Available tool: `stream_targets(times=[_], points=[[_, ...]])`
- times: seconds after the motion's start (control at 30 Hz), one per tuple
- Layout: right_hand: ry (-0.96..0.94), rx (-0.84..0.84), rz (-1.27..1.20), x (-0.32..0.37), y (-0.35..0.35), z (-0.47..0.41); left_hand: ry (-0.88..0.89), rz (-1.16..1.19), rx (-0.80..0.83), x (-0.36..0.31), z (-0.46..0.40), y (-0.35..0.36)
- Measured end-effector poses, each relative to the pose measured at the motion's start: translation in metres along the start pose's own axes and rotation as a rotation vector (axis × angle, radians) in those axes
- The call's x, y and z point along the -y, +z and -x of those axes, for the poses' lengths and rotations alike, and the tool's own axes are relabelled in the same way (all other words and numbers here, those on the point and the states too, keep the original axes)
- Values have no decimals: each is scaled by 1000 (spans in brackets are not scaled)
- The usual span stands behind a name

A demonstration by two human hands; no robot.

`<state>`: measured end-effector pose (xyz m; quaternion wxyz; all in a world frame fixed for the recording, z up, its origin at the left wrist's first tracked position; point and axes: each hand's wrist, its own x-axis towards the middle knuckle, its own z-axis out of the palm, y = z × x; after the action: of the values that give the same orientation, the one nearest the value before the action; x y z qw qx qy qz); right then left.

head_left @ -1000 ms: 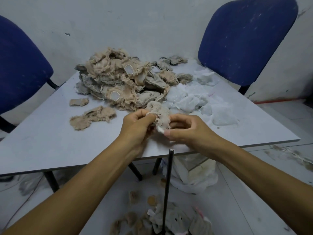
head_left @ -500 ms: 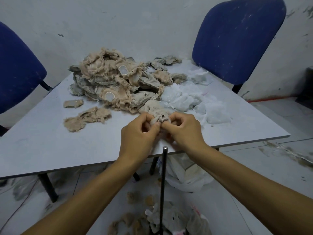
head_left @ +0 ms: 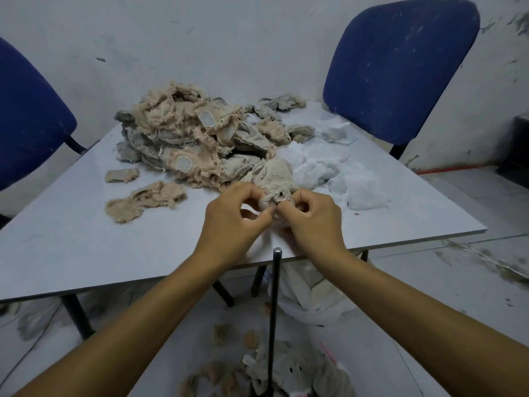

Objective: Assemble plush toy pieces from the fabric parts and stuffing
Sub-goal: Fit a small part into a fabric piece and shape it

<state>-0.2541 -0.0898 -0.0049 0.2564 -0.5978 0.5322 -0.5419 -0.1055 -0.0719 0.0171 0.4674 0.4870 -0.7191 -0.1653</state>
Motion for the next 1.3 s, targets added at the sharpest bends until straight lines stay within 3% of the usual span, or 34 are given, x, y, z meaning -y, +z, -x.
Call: stream_targets(times=[0.2, 0.37, 0.47, 0.53, 0.57, 0.7, 0.77, 0.87, 0.93, 1.03, 1.13, 1.23, 1.3], points=[[89, -40, 19, -1, 0, -7, -99, 33, -5, -3, 14, 19], [161, 106, 25, 2, 1, -12, 90, -212, 13, -1, 10, 11], [222, 361, -134, 5, -9, -18, 101, -187, 17, 10, 0, -4], [212, 556, -169, 5, -16, -19, -8, -97, -9, 14, -5, -9], [186, 564, -127, 5, -16, -17, -71, -76, -26, 15, -6, -9], [158, 323, -98, 3, -9, -12, -210, 11, -18, 8, -7, 2], [148, 241, -49, 1, -6, -13, -169, 46, 21, 3, -5, 4], [138, 96, 116, -3, -4, -16, -13, -115, 86, -6, 4, 11], [214, 98, 6, -3, -4, -18, 87, -174, 91, -7, 2, 9], [286, 252, -108, -1, -7, -20, 295, -308, 165, 2, -10, -9], [324, 410, -195, 1, -11, -24, 117, -199, 360, 12, -14, -21], [388, 429, -453, 2, -19, -26, -33, -198, 268, 23, -16, -17], [322, 397, -475, 1, -22, -22, -162, -141, 229, 28, -20, -16]])
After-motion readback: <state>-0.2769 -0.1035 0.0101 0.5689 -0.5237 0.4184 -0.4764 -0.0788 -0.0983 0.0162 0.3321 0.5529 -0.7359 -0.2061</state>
